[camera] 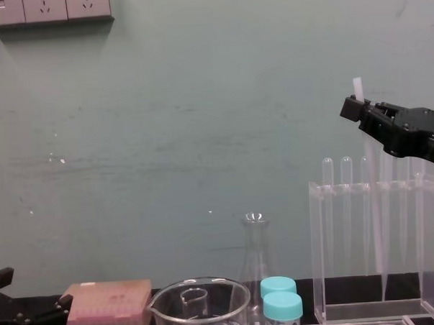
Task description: Pick up the stirring rod with one hand, then place it down.
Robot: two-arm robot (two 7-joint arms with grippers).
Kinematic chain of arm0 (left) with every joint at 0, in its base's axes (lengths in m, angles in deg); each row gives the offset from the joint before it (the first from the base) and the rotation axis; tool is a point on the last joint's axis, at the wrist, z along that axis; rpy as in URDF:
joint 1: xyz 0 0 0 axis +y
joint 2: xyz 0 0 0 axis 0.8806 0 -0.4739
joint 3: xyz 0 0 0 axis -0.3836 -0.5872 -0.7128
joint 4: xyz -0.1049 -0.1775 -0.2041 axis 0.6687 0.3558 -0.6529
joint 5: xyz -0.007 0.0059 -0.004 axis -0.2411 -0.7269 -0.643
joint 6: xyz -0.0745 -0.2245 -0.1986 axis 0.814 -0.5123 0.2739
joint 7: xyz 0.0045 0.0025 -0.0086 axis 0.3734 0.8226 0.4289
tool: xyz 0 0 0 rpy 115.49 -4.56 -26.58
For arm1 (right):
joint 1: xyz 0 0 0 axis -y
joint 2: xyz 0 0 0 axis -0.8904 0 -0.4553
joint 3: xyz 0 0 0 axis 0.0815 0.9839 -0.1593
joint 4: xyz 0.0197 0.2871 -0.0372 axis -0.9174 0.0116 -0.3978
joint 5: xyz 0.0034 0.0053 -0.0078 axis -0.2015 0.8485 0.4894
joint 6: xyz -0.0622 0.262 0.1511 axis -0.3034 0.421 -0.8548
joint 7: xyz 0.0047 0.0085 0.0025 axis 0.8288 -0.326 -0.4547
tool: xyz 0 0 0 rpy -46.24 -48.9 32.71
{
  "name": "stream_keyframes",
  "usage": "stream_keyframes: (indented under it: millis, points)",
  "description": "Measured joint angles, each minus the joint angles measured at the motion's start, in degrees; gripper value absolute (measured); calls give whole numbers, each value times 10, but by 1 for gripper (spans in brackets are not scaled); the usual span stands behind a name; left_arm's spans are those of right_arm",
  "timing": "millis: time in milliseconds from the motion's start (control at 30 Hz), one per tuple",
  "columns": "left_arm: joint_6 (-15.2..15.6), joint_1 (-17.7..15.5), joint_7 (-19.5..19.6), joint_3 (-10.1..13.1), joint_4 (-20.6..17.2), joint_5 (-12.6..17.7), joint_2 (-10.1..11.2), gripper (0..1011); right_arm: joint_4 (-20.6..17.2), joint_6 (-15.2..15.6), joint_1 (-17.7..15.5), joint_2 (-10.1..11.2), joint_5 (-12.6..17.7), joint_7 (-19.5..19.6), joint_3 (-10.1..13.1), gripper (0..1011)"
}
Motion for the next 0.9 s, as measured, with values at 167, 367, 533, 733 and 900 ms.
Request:
stream_keyframes:
  millis: [167, 367, 533, 733, 900]
  points:
    - [0, 0, 0, 0, 0, 0, 0, 1000, 0, 2, 0, 0, 1, -3, 0, 69]
    - [0, 0, 0, 0, 0, 0, 0, 1000, 0, 19, 1, 5, 13, -27, -3, 69]
    - [0, 0, 0, 0, 0, 0, 0, 1000, -3, 28, -1, 14, 15, -40, -11, 69]
    - [0, 0, 0, 0, 0, 0, 0, 1000, -1, 41, -2, 23, 13, -46, -21, 69]
    - [0, 0, 0, 0, 0, 0, 0, 1000, 9, 46, 2, 25, 12, -54, -29, 69]
